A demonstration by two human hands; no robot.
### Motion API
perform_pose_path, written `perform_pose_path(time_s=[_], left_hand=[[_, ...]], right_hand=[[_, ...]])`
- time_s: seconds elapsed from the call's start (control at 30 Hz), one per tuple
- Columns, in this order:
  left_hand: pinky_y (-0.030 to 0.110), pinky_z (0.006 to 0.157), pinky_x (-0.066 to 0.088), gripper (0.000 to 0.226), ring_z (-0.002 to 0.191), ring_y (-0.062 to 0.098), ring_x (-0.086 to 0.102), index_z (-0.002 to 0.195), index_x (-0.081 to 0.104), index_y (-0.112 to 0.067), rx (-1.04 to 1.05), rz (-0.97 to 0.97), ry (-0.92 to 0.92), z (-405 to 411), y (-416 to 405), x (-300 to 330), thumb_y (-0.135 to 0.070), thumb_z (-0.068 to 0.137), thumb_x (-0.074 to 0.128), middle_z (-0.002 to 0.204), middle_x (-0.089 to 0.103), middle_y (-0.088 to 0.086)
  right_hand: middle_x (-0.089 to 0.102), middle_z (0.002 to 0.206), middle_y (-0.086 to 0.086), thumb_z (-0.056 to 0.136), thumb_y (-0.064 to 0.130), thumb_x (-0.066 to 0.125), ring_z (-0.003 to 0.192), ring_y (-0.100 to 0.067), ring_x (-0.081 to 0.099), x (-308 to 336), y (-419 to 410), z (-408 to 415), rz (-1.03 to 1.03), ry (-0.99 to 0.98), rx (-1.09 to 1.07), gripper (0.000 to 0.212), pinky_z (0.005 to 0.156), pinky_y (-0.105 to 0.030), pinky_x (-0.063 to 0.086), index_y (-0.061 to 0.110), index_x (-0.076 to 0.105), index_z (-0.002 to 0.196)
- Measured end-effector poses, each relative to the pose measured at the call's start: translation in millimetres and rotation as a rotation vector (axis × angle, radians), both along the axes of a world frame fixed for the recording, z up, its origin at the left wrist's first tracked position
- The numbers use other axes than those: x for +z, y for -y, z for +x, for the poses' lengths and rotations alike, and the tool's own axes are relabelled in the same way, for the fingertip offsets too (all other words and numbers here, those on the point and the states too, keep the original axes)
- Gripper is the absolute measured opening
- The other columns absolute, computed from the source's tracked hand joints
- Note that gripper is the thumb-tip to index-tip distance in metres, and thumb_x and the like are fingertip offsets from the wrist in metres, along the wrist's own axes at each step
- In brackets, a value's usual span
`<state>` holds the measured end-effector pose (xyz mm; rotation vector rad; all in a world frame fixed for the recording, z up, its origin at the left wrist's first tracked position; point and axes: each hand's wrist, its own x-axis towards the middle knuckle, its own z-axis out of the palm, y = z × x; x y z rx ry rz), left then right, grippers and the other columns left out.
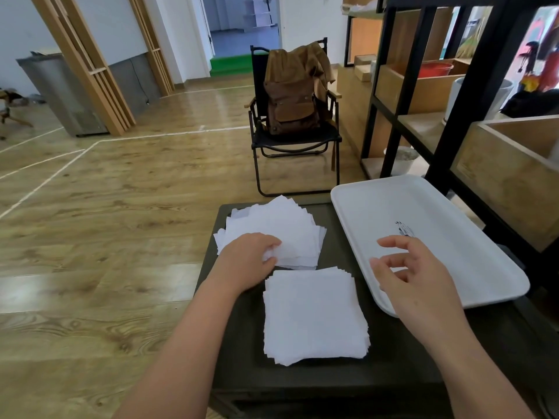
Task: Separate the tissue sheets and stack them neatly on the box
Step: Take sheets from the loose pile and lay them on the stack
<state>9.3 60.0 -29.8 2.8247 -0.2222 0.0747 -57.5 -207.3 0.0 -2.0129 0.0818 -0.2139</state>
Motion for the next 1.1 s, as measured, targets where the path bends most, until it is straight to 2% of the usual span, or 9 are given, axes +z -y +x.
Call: perform_pose_path(time_s=[0.07,0.2,0.37,0.53,0.63,0.77,0.93,1.03,1.1], left_hand=[[0.024,0.099,0.04,0.041,0.122,0.011,0.05,0.132,0.057,-0.03,-0.017,-0.014,0.015,-2,-1,-1,-0.031,0.091,0.062,0.133,0.057,-0.011],[0.02,0.086,0.038,0.03,0.115,0.011,0.05,0.122,0.066,-0.028,0.015,0.012,0.117,-2,4,-5,-0.036,0.093,0.06,0.128,0.058,-0.011],[0.017,0.077,0.034,0.021,0.104,0.01,0.058,0.106,0.074,-0.026,0.008,0.034,0.202,-2,7,-8,-0.033,0.097,0.057,0.111,0.069,-0.013],[0.017,0.077,0.044,0.007,0.089,-0.001,0.062,0.086,0.076,-0.033,0.143,-0.214,0.108,-4,5,-2,-0.034,0.088,0.069,0.089,0.072,-0.021],[0.01,0.068,0.041,0.008,0.08,-0.008,0.061,0.074,0.074,-0.037,0.184,-0.331,0.058,-7,2,2,-0.033,0.081,0.076,0.077,0.07,-0.026],[0.005,0.061,0.041,0.012,0.072,-0.009,0.064,0.07,0.077,-0.033,0.191,-0.491,-0.036,-11,-4,3,-0.025,0.078,0.08,0.073,0.07,-0.028],[0.012,0.064,0.041,0.017,0.069,-0.003,0.059,0.077,0.063,-0.033,0.212,-0.603,0.098,-19,0,14,-0.026,0.092,0.064,0.073,0.065,-0.024],[0.021,0.052,0.034,0.017,0.05,0.008,0.039,0.082,0.054,-0.034,0.183,-0.76,0.147,-27,9,33,-0.032,0.098,0.053,0.055,0.047,-0.012],[0.025,0.047,0.033,0.015,0.05,0.011,0.035,0.084,0.055,-0.034,0.2,-0.899,0.198,-36,15,50,-0.035,0.099,0.052,0.055,0.044,-0.01]], right_hand=[[0.062,0.091,0.014,0.088,0.033,0.068,0.076,-0.01,0.064,0,-1,1,0.011,0.016,-0.005,0.025,0.058,-0.016,0.045,0.04,0.052,0.107],[0.063,0.085,0.018,0.088,0.034,0.067,0.071,-0.007,0.065,2,-9,2,0.028,0.046,-0.004,0.023,0.058,-0.014,0.044,0.046,0.051,0.1],[0.062,0.081,0.02,0.088,0.036,0.065,0.076,0.01,0.06,4,-19,7,0.033,0.048,0.014,0.023,0.057,-0.015,0.044,0.052,0.049,0.094],[0.062,0.084,0.02,0.088,0.037,0.065,0.074,0.006,0.062,4,-20,10,0.022,0.045,0.021,0.021,0.056,-0.012,0.043,0.051,0.05,0.094],[0.062,0.085,0.02,0.088,0.036,0.065,0.07,-0.002,0.064,3,-19,9,0.017,0.043,0.015,0.021,0.057,-0.012,0.043,0.05,0.05,0.094],[0.063,0.084,0.02,0.088,0.036,0.065,0.072,0.004,0.063,3,-17,8,0.022,0.045,0.014,0.021,0.058,-0.013,0.044,0.05,0.05,0.094],[0.063,0.084,0.021,0.087,0.038,0.065,0.071,-0.001,0.064,7,-20,8,0.049,0.05,0.009,0.019,0.058,-0.014,0.045,0.05,0.052,0.094],[0.066,0.079,0.018,0.087,0.035,0.065,0.075,0.003,0.063,12,-26,8,0.073,0.052,0.059,0.02,0.061,-0.017,0.047,0.05,0.053,0.093],[0.069,0.079,0.018,0.088,0.032,0.065,0.075,0.0,0.064,17,-33,8,0.1,0.041,0.13,0.02,0.065,-0.021,0.048,0.047,0.054,0.096]])
